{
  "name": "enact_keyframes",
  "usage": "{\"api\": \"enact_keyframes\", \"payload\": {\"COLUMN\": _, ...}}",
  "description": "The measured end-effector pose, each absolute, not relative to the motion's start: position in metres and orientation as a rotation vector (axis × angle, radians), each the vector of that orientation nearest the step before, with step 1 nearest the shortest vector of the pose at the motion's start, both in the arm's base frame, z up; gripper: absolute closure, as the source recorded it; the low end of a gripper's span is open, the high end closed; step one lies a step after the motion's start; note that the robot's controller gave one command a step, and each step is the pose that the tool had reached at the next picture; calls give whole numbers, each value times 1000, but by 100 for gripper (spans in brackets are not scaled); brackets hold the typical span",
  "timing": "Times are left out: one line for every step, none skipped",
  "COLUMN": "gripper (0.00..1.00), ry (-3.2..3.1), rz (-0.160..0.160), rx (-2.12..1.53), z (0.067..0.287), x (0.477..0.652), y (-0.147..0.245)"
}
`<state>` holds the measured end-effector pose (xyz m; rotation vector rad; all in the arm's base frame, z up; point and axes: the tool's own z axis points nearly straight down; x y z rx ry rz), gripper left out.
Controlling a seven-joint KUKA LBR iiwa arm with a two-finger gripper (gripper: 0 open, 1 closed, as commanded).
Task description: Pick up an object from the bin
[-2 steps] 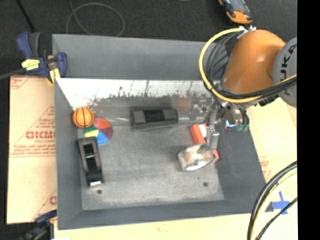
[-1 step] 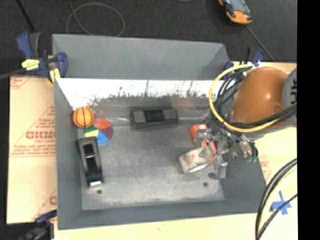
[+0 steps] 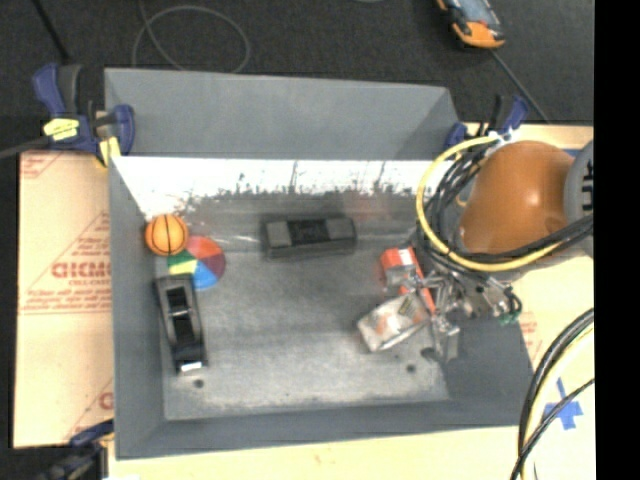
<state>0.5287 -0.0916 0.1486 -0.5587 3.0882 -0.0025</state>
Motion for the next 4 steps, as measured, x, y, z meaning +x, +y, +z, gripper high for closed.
{"api": "enact_keyframes", "payload": {"gripper": 0, "ry": 3090, "rz": -1, "rx": -535, "z": 103, "x": 537, "y": -103}}
{"api": "enact_keyframes", "payload": {"gripper": 100, "ry": 2972, "rz": -38, "rx": -909, "z": 89, "x": 558, "y": -102}}
{"api": "enact_keyframes", "payload": {"gripper": 100, "ry": 2972, "rz": -37, "rx": -908, "z": 89, "x": 558, "y": -102}}
{"api": "enact_keyframes", "payload": {"gripper": 100, "ry": 2972, "rz": -34, "rx": -906, "z": 91, "x": 556, "y": -102}}
